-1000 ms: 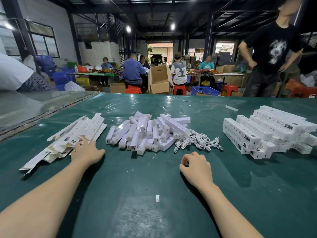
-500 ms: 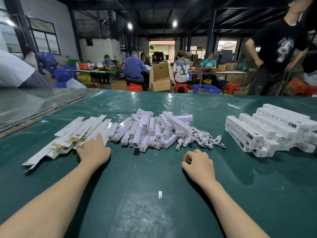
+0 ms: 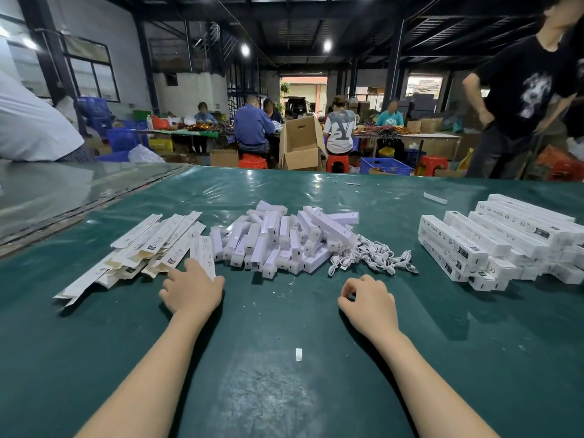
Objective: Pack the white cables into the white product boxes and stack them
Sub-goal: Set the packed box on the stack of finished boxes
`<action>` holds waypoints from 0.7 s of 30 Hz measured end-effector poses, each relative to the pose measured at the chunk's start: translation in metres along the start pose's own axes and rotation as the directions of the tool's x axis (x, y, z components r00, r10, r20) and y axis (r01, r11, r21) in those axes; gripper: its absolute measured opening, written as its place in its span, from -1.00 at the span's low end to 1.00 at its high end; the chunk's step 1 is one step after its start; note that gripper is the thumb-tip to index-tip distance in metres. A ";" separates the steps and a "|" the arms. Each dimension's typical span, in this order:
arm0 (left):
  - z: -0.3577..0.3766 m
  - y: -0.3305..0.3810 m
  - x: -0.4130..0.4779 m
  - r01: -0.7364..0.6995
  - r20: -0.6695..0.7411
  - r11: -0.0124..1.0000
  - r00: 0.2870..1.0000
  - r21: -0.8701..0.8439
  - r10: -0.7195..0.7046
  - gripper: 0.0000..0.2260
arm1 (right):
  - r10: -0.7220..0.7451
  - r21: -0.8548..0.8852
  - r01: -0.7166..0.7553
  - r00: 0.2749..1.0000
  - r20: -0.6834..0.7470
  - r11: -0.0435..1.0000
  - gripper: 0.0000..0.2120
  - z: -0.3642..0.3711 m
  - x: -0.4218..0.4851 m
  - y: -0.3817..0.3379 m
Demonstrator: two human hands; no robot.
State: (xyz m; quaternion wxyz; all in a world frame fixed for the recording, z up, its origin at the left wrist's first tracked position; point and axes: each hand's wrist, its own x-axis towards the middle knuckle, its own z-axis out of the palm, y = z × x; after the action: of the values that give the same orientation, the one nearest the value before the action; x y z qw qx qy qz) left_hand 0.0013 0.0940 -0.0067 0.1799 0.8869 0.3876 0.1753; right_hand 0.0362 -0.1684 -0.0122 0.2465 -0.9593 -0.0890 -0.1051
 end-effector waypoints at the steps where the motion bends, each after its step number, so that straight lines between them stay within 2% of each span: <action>1: 0.000 0.000 -0.007 0.016 -0.021 0.994 1.000 -0.105 -0.018 -0.50 | 0.000 0.003 0.000 1.000 0.002 1.000 -0.93 0.000 -0.001 0.000; 3: -0.004 0.000 -0.018 0.032 -0.059 0.933 0.997 -0.357 -0.057 -0.55 | 0.002 0.006 -0.002 1.000 0.007 1.000 -0.93 -0.001 -0.002 0.000; 5: -0.012 0.002 -0.026 0.018 -0.117 0.794 0.987 -0.607 -0.112 -0.63 | 0.001 0.002 -0.001 1.000 0.012 1.000 -0.92 -0.001 -0.002 -0.001; 7: -0.022 0.009 -0.033 -0.163 -0.297 0.680 0.951 -0.715 -0.085 -0.70 | -0.022 0.045 0.022 1.000 0.000 0.999 -0.89 -0.003 -0.005 -0.001; 9: -0.031 0.023 -0.045 -0.371 -0.448 0.575 0.894 -0.729 0.009 -0.71 | -0.051 0.203 0.055 0.998 -0.024 0.978 -0.85 -0.006 -0.007 -0.001; 10: -0.033 0.033 -0.053 -0.417 -0.458 0.516 0.887 -0.748 0.051 -0.70 | -0.065 0.318 0.071 0.997 -0.029 0.945 -0.84 -0.008 -0.008 -0.002; 11: -0.032 0.042 -0.063 -0.428 -0.425 0.467 0.897 -0.774 0.119 -0.69 | -0.074 0.456 0.076 0.997 -0.022 0.887 -0.85 -0.008 -0.009 -0.004; 12: -0.029 0.051 -0.074 -0.423 -0.357 0.423 0.906 -0.801 0.228 -0.67 | -0.073 0.621 0.055 0.997 0.004 0.782 -0.88 -0.009 -0.010 -0.008; 13: -0.024 0.057 -0.086 -0.426 -0.282 0.391 0.883 -0.816 0.375 -0.65 | -0.059 0.780 -0.013 0.996 0.064 0.625 -0.94 -0.010 -0.011 -0.012; 14: -0.017 0.061 -0.098 -0.475 -0.232 0.377 0.813 -0.795 0.534 -0.64 | -0.054 0.894 -0.101 0.989 0.138 0.438 -0.94 -0.011 -0.011 -0.016; 15: -0.008 0.063 -0.109 -0.568 -0.214 0.373 0.714 -0.733 0.667 -0.66 | -0.053 0.947 -0.180 0.978 0.201 0.266 -0.81 -0.011 -0.011 -0.018; 16: 0.001 0.064 -0.116 -0.657 -0.209 0.359 0.623 -0.663 0.754 -0.68 | -0.051 0.957 -0.241 0.966 0.252 0.159 -0.72 -0.013 -0.011 -0.019; 17: 0.008 0.064 -0.119 -0.718 -0.218 0.344 0.565 -0.605 0.796 -0.69 | -0.031 0.954 -0.278 0.959 0.283 0.108 -0.67 -0.015 -0.010 -0.019; 18: 0.010 0.065 -0.119 -0.750 -0.234 0.338 0.541 -0.569 0.808 -0.70 | -0.016 0.949 -0.304 0.952 0.307 0.083 -0.63 -0.017 -0.010 -0.018; 21: 0.008 0.065 -0.110 -0.815 -0.339 0.317 0.509 -0.485 0.791 -0.72 | -0.026 0.937 -0.338 0.940 0.341 0.089 -0.52 -0.018 -0.010 -0.014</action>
State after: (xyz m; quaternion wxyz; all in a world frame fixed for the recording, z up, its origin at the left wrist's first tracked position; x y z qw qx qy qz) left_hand -0.0245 -0.0311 -0.0032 0.3274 0.8521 -0.1755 0.3687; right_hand 0.0208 -0.1667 0.0073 0.8170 -0.5554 -0.0653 0.1406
